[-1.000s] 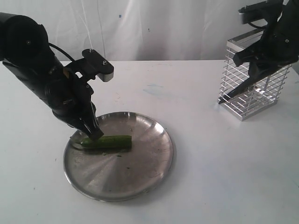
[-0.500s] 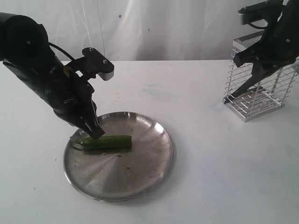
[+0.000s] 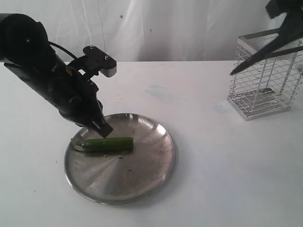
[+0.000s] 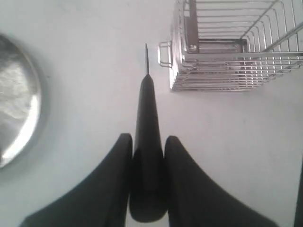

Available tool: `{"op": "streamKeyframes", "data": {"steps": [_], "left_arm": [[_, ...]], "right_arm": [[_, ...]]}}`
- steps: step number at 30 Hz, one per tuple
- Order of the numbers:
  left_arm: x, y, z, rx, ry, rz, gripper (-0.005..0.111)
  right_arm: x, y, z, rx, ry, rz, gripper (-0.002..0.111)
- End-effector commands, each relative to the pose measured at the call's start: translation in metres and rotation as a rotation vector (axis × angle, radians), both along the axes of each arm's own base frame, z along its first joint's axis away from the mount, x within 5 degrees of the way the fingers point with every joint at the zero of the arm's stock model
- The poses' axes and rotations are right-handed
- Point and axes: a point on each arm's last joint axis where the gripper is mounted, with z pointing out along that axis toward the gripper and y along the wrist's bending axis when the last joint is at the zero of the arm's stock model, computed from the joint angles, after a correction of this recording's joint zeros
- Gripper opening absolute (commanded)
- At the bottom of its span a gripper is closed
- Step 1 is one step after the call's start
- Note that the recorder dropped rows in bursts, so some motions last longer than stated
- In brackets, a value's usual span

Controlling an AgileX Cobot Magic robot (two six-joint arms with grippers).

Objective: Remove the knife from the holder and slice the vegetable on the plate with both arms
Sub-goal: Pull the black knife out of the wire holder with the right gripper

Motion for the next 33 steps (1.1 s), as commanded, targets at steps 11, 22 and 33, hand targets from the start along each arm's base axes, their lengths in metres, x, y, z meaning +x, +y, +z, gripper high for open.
{"op": "streamKeyframes", "data": {"steps": [11,22,33], "left_arm": [[-0.035,-0.042,-0.014,-0.744,0.078,-0.166,0.000],[-0.024,0.015,-0.008,-0.925,-0.041,0.226,0.000],[-0.029,0.060,0.045,-1.057,-0.216,0.220,0.000]], "right_arm": [[-0.074,0.010,0.003,0.261,-0.281,0.034,0.000],[-0.073,0.028,-0.104,0.691,-0.284,-0.045,0.000],[-0.094,0.038,-0.171,0.908,-0.115,-0.065,0.000]]}}
